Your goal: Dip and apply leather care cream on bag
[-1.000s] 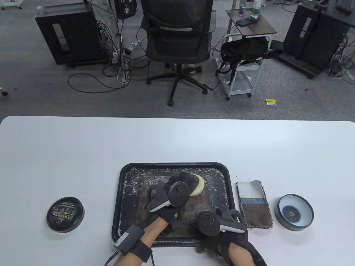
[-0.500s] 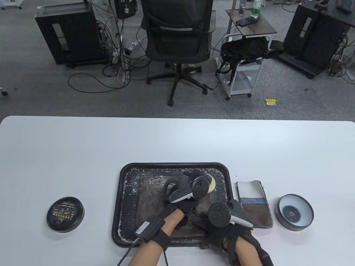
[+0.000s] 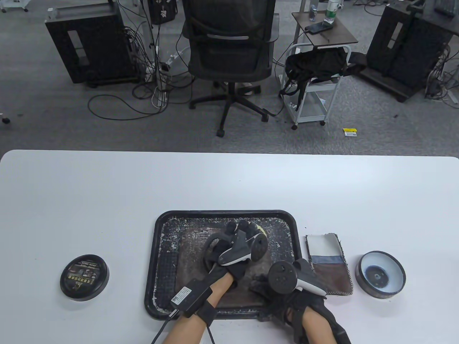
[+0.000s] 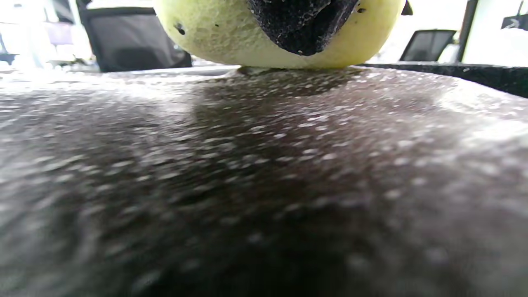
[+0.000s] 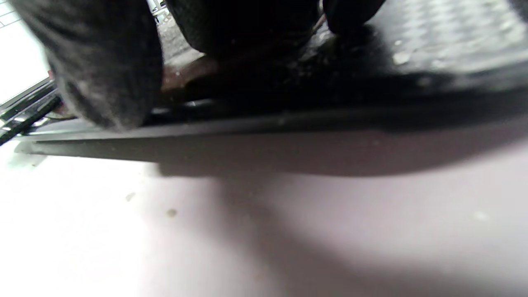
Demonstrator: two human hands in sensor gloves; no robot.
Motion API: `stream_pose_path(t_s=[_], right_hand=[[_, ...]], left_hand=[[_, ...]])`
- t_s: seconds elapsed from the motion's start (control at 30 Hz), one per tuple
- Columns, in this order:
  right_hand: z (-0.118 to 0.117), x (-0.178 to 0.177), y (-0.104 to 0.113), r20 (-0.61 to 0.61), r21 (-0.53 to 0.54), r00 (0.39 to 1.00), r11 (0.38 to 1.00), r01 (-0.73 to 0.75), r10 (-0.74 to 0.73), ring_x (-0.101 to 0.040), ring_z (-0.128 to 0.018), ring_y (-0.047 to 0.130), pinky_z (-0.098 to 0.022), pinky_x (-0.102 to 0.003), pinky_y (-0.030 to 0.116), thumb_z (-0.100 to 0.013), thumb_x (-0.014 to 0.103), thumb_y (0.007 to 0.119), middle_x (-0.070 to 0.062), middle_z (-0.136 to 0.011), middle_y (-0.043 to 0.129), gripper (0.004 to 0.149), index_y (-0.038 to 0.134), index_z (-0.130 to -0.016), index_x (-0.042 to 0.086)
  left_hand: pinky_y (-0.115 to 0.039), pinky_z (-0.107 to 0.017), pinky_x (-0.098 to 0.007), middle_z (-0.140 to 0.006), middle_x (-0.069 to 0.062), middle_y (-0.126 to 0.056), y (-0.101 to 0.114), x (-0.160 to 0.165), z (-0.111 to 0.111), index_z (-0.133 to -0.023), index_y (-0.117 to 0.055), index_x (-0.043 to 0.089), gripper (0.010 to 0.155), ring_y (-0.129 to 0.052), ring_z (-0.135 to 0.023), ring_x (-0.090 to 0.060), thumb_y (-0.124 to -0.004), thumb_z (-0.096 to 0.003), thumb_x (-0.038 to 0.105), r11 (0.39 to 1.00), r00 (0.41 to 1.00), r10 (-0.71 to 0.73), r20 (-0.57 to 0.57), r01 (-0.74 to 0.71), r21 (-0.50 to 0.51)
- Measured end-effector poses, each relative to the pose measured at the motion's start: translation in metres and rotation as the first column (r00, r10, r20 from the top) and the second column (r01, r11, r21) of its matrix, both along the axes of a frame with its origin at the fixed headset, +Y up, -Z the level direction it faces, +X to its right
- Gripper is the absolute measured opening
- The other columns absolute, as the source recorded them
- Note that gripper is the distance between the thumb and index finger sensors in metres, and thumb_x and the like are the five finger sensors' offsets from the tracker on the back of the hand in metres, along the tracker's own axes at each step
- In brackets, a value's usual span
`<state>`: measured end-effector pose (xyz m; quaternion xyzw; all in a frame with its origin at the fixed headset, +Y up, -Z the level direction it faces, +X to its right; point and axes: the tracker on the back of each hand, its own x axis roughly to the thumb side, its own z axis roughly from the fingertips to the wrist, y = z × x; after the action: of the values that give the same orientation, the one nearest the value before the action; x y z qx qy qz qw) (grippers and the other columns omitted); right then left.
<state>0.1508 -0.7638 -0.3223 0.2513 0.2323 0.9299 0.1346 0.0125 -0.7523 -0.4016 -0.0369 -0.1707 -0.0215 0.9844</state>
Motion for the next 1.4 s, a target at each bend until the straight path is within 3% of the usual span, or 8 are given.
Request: stream_pose_path(t_s=[0.87, 1.4], right_hand=[[0.001, -0.001, -0.001, 0.028, -0.007, 1.000, 1.000, -0.005, 0.005, -0.029, -0.098, 0.050, -0.070, -0.052, 0.054, -0.033, 0.040, 0.093, -0.003, -0.109, 0.052, 0.078, 0.063, -0.103, 0.022], [0.002, -0.002, -0.001, 0.041, -0.012, 0.999, 1.000, -0.014, 0.014, -0.029, -0.098, 0.050, -0.071, -0.053, 0.054, -0.034, 0.040, 0.092, -0.003, -0.109, 0.052, 0.078, 0.062, -0.103, 0.022]], left_hand=[[-0.044, -0.082, -0.043, -0.111, 0.014, -0.051, -0.001, -0.057, 0.008, -0.097, -0.056, 0.044, 0.061, -0.051, -0.109, -0.016, -0.077, -0.0425, 0.028, 0.988, 0.964, -0.153, -0.218, 0.147, -0.045], [-0.051, -0.079, -0.043, -0.110, 0.009, -0.055, 0.006, -0.087, 0.007, -0.098, -0.055, 0.040, 0.061, -0.059, -0.106, -0.020, -0.077, -0.0418, 0.029, 0.973, 0.875, -0.232, -0.426, 0.216, -0.086]])
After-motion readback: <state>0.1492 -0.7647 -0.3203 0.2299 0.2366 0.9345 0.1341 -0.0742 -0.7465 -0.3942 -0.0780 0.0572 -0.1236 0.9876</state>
